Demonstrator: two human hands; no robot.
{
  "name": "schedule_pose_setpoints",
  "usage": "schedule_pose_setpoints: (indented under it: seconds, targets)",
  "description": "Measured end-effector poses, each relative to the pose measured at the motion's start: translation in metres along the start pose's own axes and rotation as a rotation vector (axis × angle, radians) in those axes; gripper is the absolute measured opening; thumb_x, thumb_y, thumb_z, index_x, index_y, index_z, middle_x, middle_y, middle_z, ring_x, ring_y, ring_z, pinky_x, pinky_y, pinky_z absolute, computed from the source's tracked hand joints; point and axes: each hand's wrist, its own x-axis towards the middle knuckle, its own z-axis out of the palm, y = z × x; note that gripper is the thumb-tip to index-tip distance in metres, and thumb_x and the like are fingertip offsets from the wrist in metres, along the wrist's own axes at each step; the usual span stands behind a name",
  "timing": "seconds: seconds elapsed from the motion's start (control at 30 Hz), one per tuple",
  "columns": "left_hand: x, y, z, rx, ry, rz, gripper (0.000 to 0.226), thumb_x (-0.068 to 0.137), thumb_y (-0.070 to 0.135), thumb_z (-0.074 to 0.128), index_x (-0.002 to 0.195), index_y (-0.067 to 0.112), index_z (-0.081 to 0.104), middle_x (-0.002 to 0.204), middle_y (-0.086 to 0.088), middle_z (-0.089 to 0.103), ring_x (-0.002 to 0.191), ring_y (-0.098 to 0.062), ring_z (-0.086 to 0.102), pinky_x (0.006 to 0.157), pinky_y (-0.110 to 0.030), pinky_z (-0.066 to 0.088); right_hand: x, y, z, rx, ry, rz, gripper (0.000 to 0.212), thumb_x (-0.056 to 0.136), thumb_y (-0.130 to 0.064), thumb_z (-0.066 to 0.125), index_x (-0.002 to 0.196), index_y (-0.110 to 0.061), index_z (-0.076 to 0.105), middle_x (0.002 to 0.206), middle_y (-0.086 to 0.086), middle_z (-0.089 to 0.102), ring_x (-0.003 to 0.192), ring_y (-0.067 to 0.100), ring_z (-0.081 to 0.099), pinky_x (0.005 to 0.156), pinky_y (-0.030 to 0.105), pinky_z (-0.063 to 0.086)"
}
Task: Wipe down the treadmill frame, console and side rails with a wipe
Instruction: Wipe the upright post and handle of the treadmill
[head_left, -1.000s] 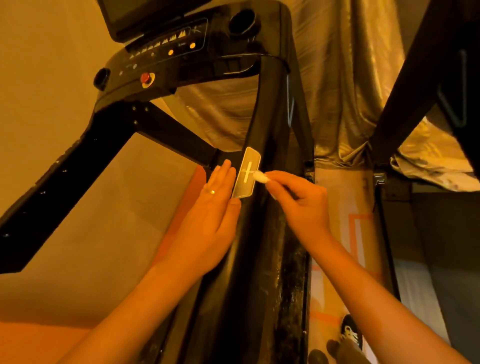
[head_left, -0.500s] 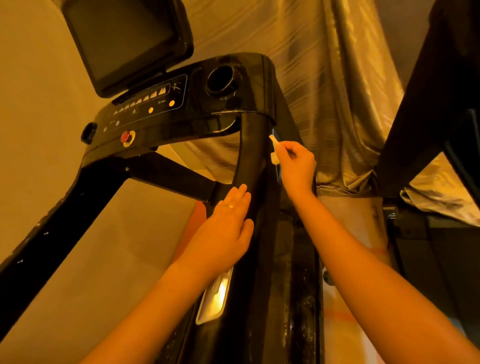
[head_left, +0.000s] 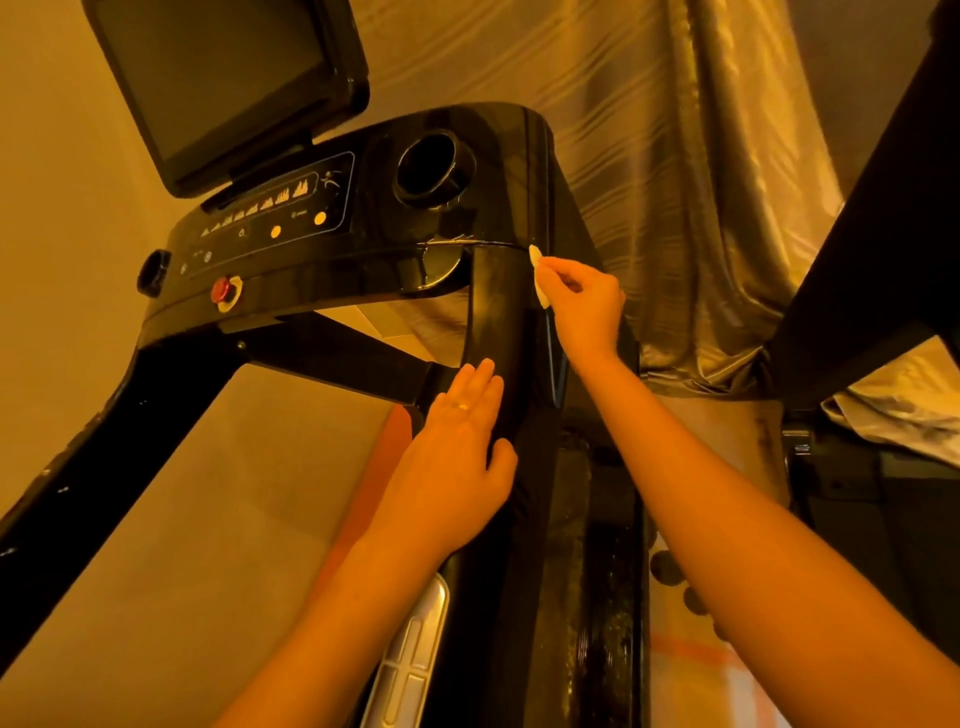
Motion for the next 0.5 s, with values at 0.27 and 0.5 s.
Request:
schedule_pose_setpoints:
  seconds: [0.27,0.5]
  targets:
    - [0.0,-0.001,0.001,-0.012,0.01,-0.002,0.064,0.105,0.029,0.042,0.161,0.027,0.01,0.167,0.015,-0.004,0.145,0.005,-0.014,0.118,-0.019,0.001,0.006,0.012,-0.032,-0.208,-0.422,-0.173,0.04,0.095,-0.019,0.066,0.134,-0.017,0.061,0.123,-0.004,0.053,0.106,0.01,0.059,0.086,0.016,0.052]
    - [0.0,0.001,0.001,-0.011,0.007,-0.011,0.064,0.105,0.03,0.041,0.161,0.028,0.009,0.167,0.016,-0.005,0.149,0.002,-0.012,0.115,-0.016,0.0,0.0,0.013,-0.02,-0.114,-0.333,-0.247,0.046,0.099,-0.017,0.06,0.145,-0.014,0.051,0.152,-0.007,0.039,0.144,0.014,0.038,0.111,0.012,0.034]
